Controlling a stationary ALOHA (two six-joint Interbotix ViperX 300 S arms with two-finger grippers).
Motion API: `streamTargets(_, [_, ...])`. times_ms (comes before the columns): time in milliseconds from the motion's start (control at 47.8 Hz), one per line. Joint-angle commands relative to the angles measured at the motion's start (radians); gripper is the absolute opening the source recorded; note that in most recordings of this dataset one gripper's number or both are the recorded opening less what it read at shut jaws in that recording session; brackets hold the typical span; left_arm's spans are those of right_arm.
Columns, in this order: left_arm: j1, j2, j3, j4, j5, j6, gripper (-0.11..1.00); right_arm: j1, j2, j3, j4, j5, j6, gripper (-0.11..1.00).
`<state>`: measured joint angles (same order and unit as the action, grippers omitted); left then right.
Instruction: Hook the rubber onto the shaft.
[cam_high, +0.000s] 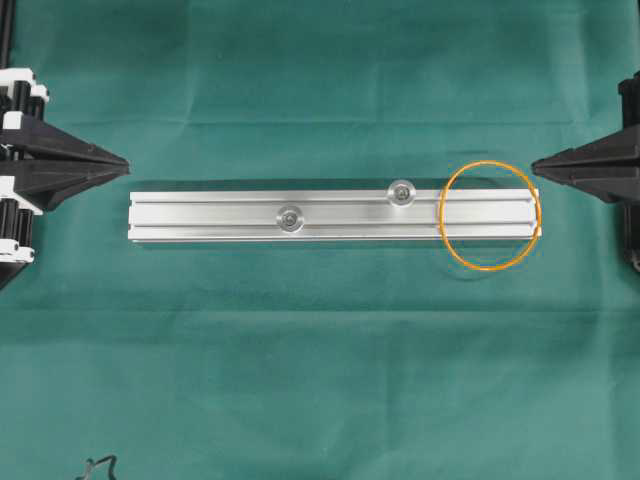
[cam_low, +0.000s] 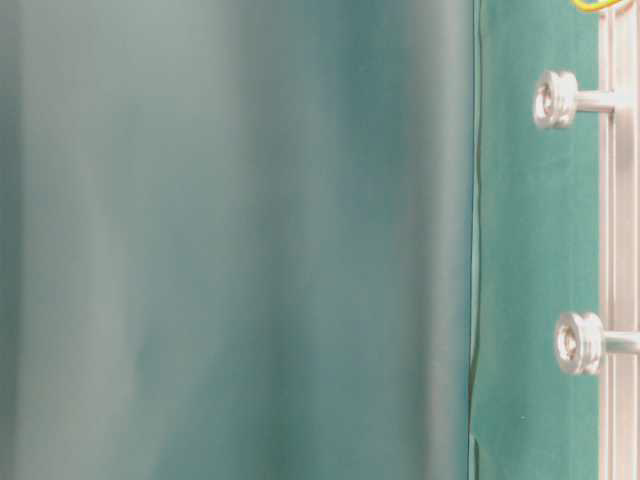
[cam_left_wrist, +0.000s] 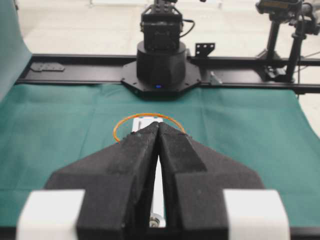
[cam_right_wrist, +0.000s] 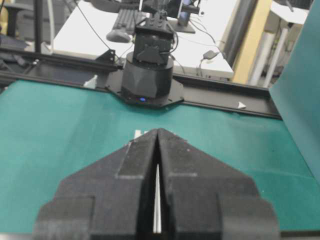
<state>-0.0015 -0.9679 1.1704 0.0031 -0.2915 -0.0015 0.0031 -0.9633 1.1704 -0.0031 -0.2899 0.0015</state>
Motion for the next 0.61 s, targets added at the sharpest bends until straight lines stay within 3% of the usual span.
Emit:
streamTargets(0, [0.005, 0.005, -0.032, 0.035, 0.034, 0.014, 0.0, -0.002, 0.006, -0.015, 0.0, -0.002, -0.003, 0.03])
streamTargets(585, [0.005, -0.006, -0.055, 0.034, 0.095, 0.018, 0.0, -0.002, -0.002, -0.077, 0.002, 0.166, 0.005, 0.03])
